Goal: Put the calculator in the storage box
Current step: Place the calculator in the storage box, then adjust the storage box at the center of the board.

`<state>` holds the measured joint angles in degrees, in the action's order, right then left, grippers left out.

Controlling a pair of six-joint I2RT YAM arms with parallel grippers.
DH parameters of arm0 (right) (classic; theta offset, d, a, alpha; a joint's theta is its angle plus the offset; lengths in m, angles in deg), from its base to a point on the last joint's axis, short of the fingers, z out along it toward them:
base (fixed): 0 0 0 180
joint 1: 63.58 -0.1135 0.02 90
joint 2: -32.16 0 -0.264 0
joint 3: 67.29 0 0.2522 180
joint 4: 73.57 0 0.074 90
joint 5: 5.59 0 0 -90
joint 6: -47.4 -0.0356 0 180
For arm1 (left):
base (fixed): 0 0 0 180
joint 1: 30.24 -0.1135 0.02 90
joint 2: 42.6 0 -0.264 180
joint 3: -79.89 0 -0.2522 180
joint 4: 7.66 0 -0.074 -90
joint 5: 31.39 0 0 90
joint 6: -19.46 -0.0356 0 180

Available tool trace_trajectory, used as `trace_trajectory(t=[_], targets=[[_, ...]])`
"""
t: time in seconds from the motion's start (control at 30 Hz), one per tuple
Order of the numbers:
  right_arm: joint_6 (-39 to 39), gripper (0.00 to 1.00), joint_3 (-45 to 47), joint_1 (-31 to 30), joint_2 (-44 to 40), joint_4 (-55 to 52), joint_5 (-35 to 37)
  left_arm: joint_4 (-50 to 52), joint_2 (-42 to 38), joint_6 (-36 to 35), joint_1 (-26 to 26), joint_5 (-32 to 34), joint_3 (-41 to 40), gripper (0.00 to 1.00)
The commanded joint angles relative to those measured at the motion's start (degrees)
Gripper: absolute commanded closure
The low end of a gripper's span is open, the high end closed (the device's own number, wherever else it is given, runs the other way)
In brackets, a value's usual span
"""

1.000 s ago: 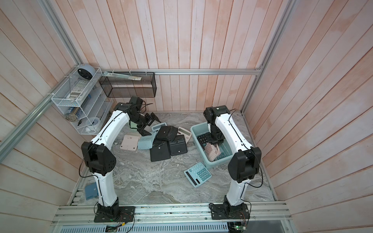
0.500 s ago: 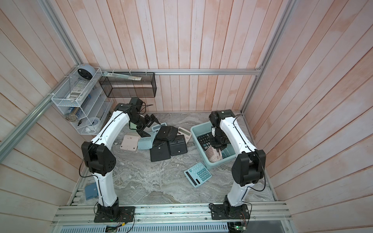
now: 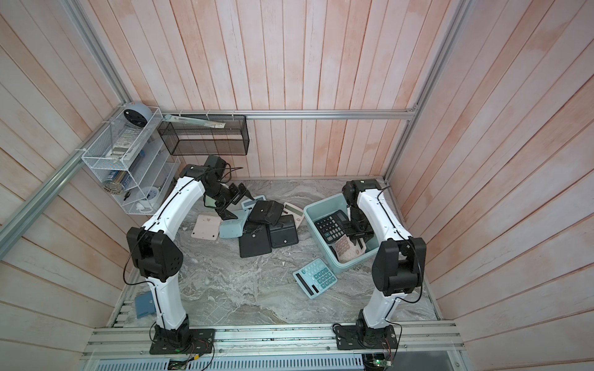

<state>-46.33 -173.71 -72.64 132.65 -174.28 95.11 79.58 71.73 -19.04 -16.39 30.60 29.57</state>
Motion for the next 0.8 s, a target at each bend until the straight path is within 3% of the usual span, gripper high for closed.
trace_trajectory(t=[0.0,0.4,0.77], targets=[[-1.5,0.50,-2.4,-0.2,1.3,0.1,3.2,1.5,-1.5,-1.6,0.2,1.1,-0.8,0.00],[-2.7,0.39,-9.4,3.6,3.2,2.8,1.6,1.5,-1.6,-1.8,1.7,1.1,-2.1,0.00],[-3.6,0.33,-4.0,12.6,0.3,11.4,-6.7,1.1,-1.1,-2.2,2.2,0.2,-2.5,0.00]])
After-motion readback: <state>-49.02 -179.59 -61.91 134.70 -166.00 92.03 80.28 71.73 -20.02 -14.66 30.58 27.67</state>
